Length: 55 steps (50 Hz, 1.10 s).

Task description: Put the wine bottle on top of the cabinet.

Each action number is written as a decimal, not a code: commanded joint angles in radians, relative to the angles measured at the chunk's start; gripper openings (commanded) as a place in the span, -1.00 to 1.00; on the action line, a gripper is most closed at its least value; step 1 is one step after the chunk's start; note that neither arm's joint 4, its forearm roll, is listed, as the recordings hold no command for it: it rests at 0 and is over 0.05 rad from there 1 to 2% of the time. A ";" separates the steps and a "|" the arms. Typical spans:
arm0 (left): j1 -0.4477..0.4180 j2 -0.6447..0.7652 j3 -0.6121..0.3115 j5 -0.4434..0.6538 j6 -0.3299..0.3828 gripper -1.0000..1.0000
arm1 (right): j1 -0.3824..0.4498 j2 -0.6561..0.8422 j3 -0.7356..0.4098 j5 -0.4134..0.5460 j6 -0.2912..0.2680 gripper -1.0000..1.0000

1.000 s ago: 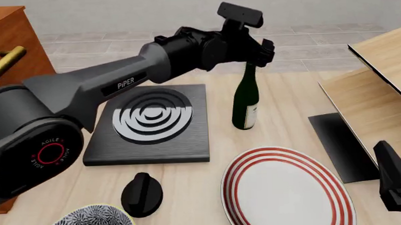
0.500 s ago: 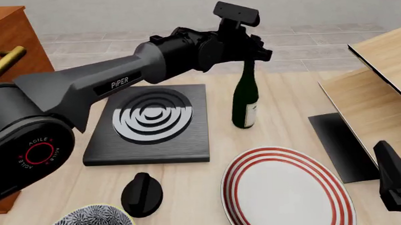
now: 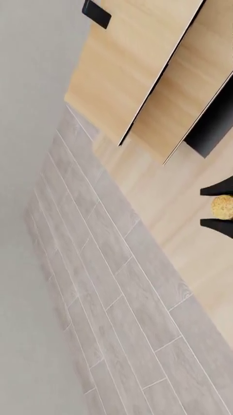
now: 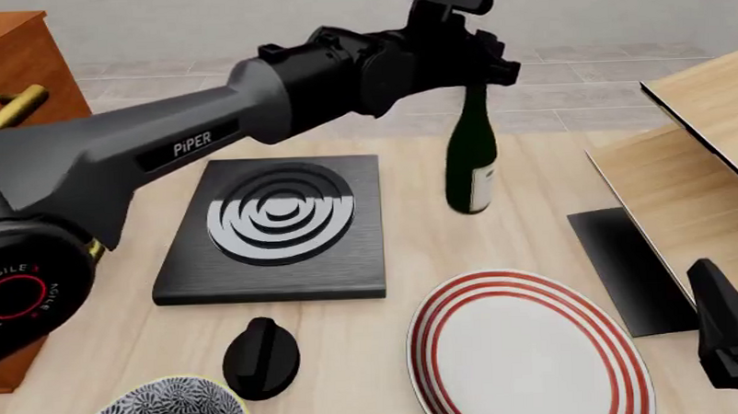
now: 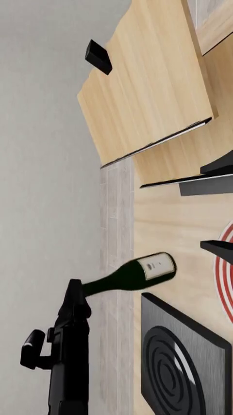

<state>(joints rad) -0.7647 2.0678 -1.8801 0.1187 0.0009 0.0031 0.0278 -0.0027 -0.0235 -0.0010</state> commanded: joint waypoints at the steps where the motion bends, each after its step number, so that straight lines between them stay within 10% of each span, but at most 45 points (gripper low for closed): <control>1: -0.036 -0.047 0.024 -0.037 0.034 -1.00 | 0.000 0.000 0.000 0.000 0.000 1.00; 43: -0.057 -0.034 -0.193 0.076 0.038 -1.00 | 0.000 0.000 0.000 0.000 0.000 1.00; 44: -0.060 -0.091 -0.122 0.061 0.032 -1.00 | 0.000 0.001 0.000 0.000 0.000 1.00; 45: -0.069 -0.463 0.278 -0.015 0.032 -1.00 | 0.000 0.000 0.000 0.000 0.000 1.00; 46: -0.073 -0.609 0.441 0.021 0.031 -1.00 | 0.000 0.000 0.000 0.000 0.000 1.00; 55: -0.068 -0.748 0.601 -0.010 0.001 -1.00 | 0.000 0.000 0.000 0.000 0.000 1.00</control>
<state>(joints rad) -0.8316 1.6034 -1.5777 0.1508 0.0148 0.0031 0.0280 -0.0027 -0.0237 -0.0010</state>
